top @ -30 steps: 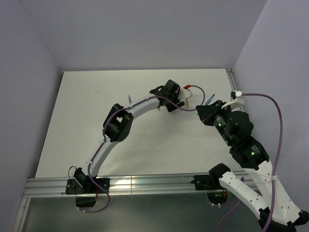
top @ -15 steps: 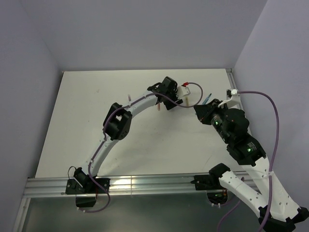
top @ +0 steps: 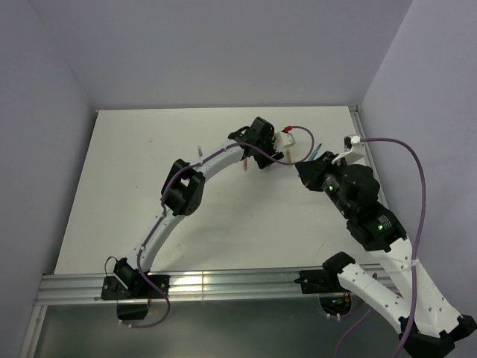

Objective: Insert the pens into the pen caps
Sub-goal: Insert the pen cap onto the pen.

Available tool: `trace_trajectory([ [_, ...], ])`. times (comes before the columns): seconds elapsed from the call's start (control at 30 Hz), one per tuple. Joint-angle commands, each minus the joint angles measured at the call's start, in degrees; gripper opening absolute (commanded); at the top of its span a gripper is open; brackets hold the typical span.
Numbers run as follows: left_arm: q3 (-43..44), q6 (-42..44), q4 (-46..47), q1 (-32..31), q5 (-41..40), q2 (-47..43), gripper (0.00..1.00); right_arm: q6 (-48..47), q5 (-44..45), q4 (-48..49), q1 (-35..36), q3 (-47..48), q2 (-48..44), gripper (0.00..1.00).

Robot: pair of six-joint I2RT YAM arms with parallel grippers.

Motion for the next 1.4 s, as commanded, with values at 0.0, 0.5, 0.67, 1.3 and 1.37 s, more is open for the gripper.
trace_trajectory([
  [0.0,2.1,0.1,-1.9,-0.3,2.9,1.9,0.69,-1.2,-0.1,3.2,-0.2,-0.7,0.4,0.0],
  [0.5,-1.3,0.1,-5.2,-0.5,5.5,2.6,0.49,-1.5,-0.8,3.6,-0.4,-1.2,-0.4,0.0],
  [0.67,-1.8,-0.1,-5.6,-0.6,6.5,2.6,0.39,-1.4,-1.2,3.5,-0.4,-1.4,-0.8,0.0],
  [1.3,-31.9,-34.7,24.1,-3.5,19.2,-18.9,0.0,-1.3,-1.1,1.5,-0.4,-1.9,-6.2,0.0],
  [1.37,-43.9,-44.1,34.0,-3.4,16.1,-24.7,0.0,-1.6,-1.2,1.3,-0.4,-2.1,-6.6,0.0],
])
